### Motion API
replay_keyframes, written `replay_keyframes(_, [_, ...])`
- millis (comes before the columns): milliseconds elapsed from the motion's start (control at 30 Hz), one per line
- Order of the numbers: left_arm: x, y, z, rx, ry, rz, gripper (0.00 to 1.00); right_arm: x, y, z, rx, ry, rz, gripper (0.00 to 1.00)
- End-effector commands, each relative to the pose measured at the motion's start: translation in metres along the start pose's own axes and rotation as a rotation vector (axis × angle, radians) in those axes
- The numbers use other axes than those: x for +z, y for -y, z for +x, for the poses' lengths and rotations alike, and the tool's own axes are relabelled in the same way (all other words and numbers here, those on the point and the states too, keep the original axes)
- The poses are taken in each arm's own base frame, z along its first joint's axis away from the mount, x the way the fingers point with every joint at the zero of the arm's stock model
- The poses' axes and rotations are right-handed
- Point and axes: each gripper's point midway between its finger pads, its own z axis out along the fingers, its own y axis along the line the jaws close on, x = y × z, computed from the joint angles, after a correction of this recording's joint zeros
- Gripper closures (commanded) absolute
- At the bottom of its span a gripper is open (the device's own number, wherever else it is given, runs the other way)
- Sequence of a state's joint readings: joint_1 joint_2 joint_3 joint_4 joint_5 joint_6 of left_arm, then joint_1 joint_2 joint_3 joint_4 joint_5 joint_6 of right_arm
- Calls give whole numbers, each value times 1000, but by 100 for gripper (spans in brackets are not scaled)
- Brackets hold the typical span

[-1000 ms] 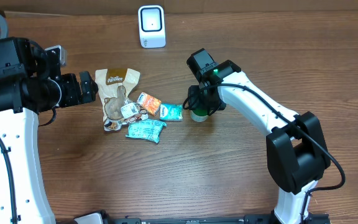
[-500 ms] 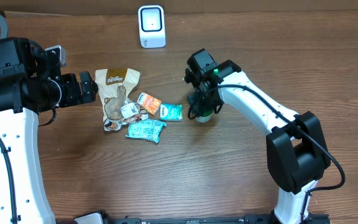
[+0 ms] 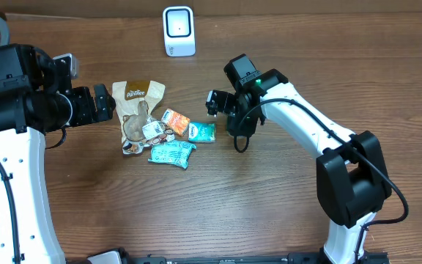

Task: Scan the item barcode
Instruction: 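Lower the open right gripper around the green-lidded jar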

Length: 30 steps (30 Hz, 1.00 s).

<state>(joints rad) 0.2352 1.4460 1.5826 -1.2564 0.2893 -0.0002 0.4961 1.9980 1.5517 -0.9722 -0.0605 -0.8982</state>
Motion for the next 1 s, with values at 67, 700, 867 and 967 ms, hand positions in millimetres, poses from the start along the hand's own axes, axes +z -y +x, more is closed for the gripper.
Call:
replay_keyframes(67, [-1,5,-1,0,4,17,1,-25,7,-9,-209,51,38,86])
replay_keyframes(700, [-1,5,-1,0,4,17,1,-29,27,-24,571,174,35,71])
replay_keyframes(867, [-1,5,-1,0,4,17,1,-29,29,-18,1148,175,-13,90])
replay_keyframes(967, [-1,5,-1,0,3,17,1,-27,22,-10,1479,129,-48,96])
